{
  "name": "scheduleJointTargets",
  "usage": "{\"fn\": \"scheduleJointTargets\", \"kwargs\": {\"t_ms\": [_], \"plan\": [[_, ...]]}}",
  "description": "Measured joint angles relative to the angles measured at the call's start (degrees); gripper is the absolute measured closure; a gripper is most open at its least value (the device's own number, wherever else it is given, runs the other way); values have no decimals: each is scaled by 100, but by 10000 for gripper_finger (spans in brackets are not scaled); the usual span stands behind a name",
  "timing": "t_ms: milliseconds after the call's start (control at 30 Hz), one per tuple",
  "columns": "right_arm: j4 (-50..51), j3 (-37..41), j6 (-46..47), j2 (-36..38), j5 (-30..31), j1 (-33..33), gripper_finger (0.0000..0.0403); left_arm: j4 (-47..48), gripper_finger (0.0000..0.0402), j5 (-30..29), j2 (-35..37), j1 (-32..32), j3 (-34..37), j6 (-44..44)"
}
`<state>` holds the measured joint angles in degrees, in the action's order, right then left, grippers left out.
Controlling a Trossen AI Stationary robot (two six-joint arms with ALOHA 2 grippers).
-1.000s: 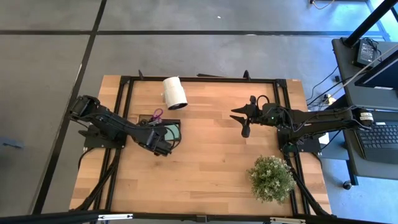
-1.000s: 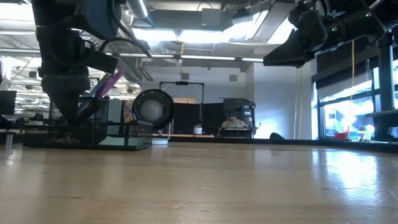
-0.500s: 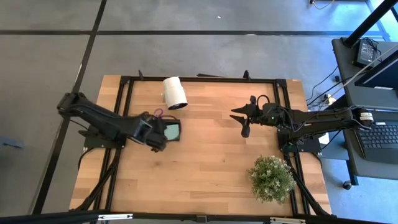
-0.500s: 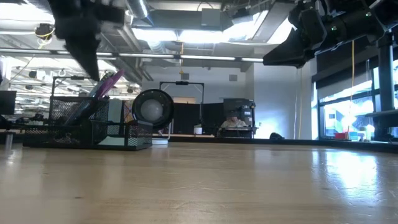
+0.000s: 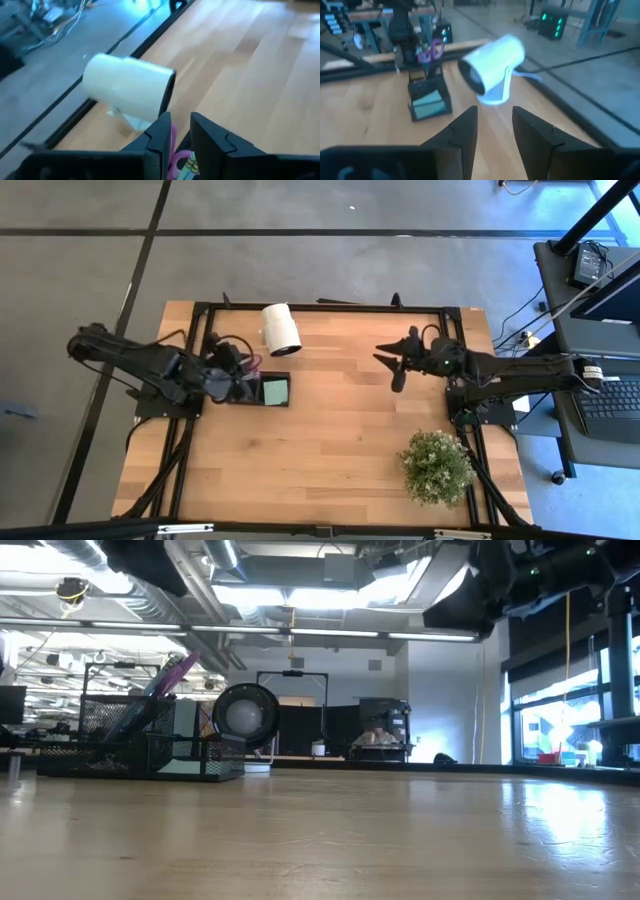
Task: Pick and place office supplies into organizer
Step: Return to Home Position
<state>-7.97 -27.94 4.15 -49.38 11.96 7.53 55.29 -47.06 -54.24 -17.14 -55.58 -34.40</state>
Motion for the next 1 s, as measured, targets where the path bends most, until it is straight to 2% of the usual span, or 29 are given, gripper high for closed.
{"fn": "scheduleJointTargets", "kwargs": {"t_ms": [100,333,533,767,1000], "plan": [[47,-9,-158,328,1,105,276,-165,336,-5,358,-2,127,258],[852,-9,-294,1254,7,298,276,-342,337,-85,1172,-3,623,306],[1104,227,-268,1833,7,301,276,-1515,343,-62,1964,-3,1484,1034],[1112,616,-110,2174,10,301,276,-3077,344,550,2942,-3,2637,1993],[1030,830,24,2380,10,304,276,-3427,344,921,4038,-1,3243,2475]]}}
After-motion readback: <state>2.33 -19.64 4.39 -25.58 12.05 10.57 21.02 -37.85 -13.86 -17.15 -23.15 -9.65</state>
